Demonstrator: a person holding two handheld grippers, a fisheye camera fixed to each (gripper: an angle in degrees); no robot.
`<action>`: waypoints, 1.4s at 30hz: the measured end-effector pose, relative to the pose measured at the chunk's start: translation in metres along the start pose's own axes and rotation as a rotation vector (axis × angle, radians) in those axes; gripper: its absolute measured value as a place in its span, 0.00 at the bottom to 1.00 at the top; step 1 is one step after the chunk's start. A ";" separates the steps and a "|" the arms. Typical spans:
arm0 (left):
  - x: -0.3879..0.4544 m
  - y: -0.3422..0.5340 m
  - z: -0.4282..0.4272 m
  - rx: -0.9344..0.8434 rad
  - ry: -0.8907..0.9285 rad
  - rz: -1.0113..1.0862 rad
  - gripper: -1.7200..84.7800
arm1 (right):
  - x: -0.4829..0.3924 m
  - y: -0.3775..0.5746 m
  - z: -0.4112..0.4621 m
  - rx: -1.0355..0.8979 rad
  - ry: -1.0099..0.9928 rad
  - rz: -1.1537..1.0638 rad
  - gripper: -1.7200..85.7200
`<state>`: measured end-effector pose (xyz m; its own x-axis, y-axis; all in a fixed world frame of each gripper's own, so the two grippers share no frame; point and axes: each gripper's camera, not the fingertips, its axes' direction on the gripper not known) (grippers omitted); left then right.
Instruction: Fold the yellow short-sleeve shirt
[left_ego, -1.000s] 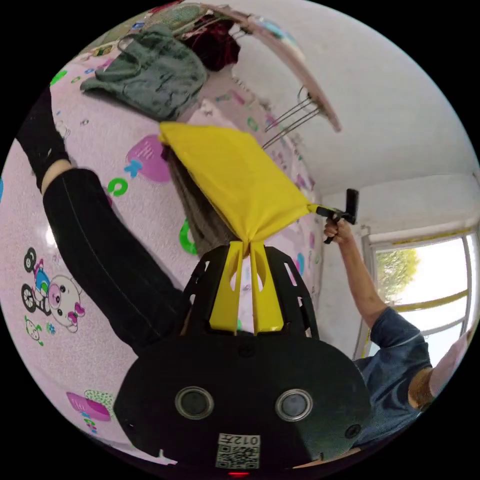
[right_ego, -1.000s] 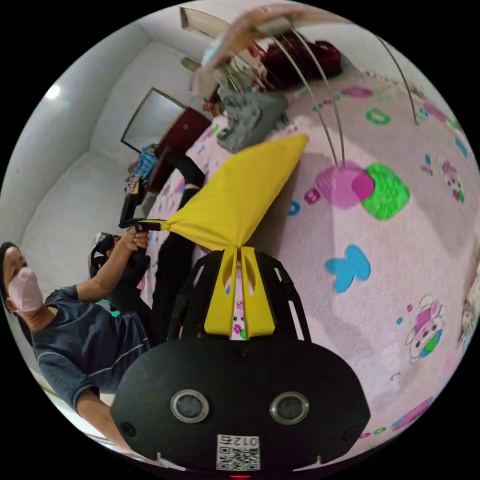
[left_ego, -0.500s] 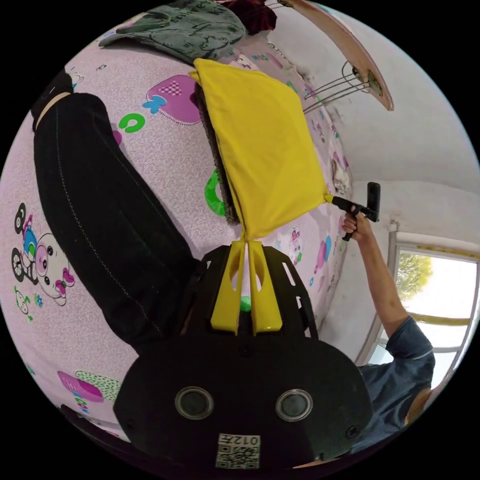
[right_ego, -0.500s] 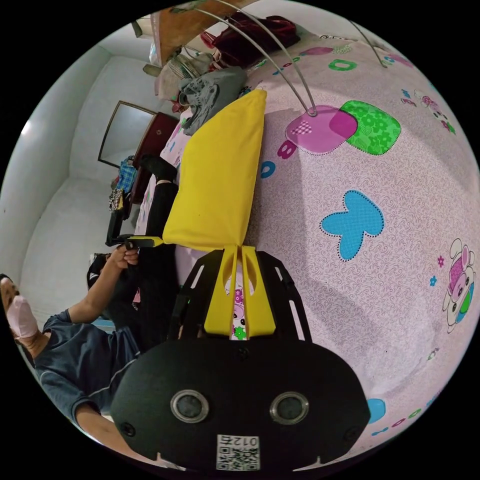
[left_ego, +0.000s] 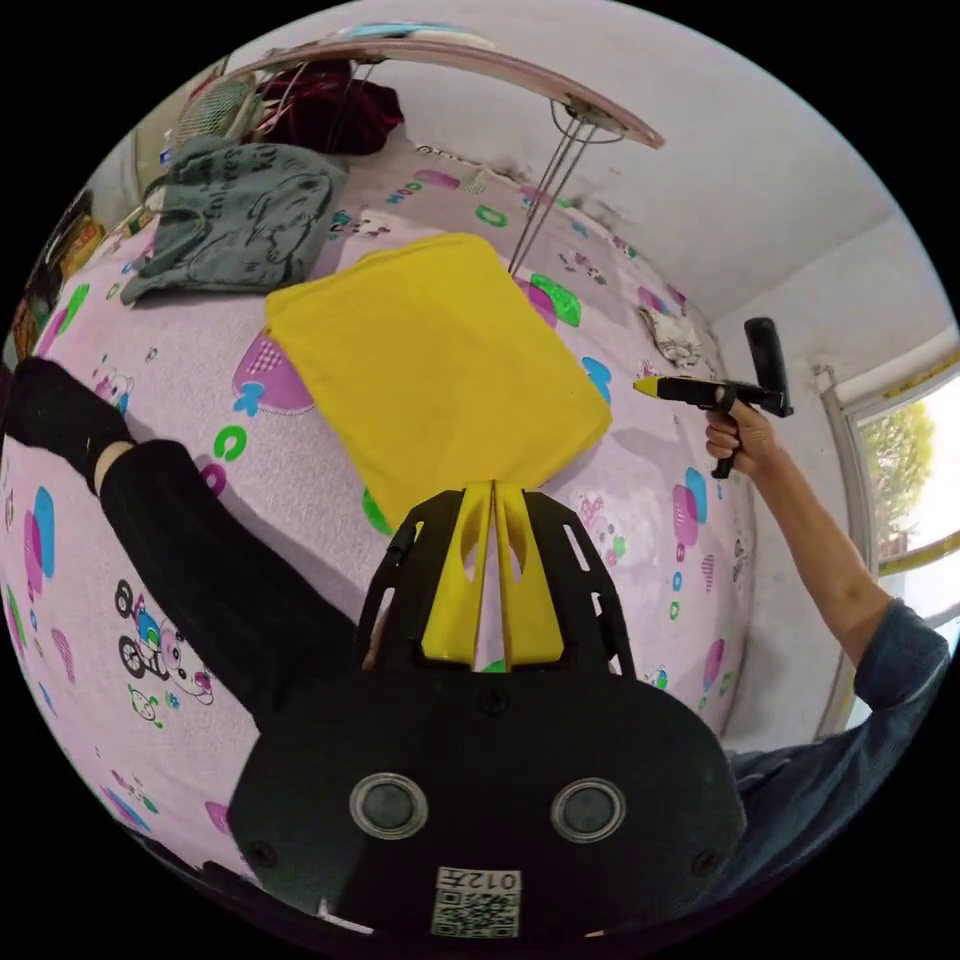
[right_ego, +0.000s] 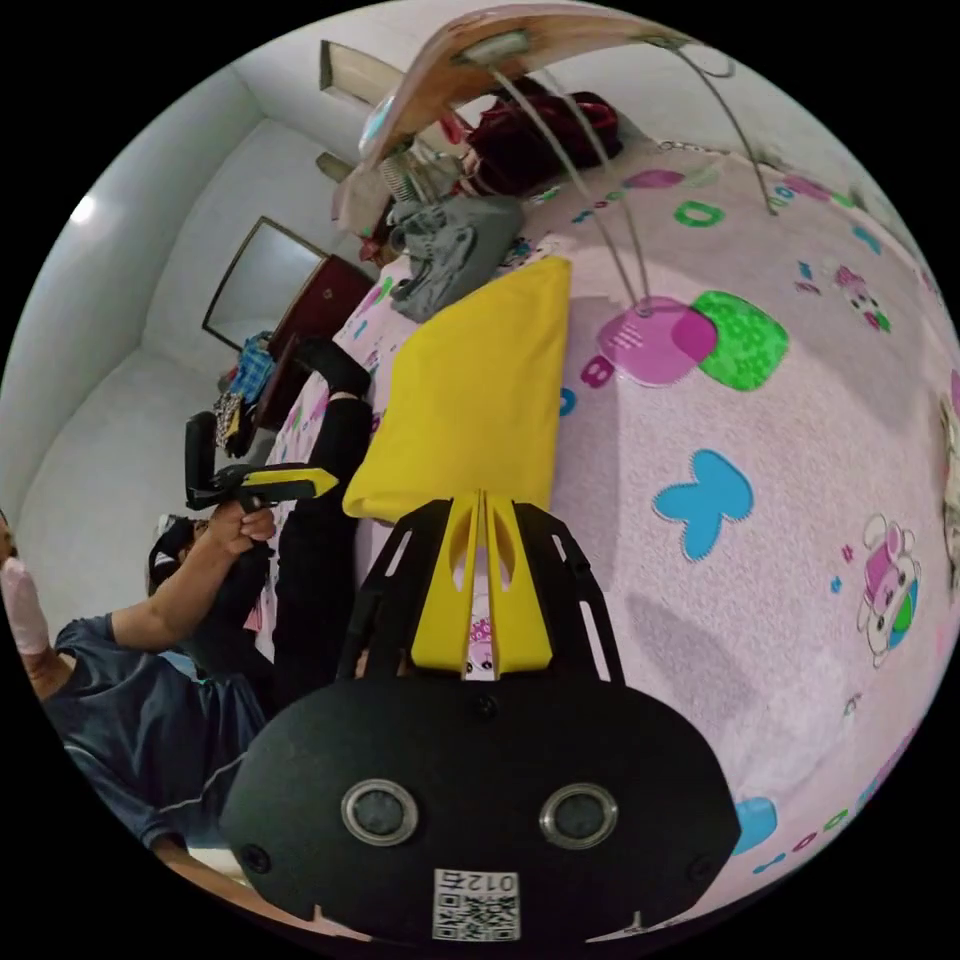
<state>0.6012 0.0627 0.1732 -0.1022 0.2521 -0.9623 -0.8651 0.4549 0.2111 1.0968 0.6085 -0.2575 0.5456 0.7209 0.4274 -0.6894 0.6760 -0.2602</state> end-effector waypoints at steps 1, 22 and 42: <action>0.011 -0.004 0.013 -0.011 -0.032 0.014 0.02 | -0.009 -0.002 0.014 -0.019 -0.001 -0.031 0.01; 0.074 0.025 0.047 -0.046 -0.168 0.059 0.02 | -0.051 0.100 0.085 0.017 0.291 -0.081 0.05; 0.131 0.035 0.033 -0.185 -0.280 0.073 0.02 | -0.114 0.161 0.249 -0.051 0.574 -0.309 0.01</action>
<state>0.5735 0.1399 0.0597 -0.0509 0.5150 -0.8556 -0.9376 0.2704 0.2185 0.8048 0.5970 -0.1325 0.8924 0.4496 -0.0377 -0.4444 0.8614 -0.2459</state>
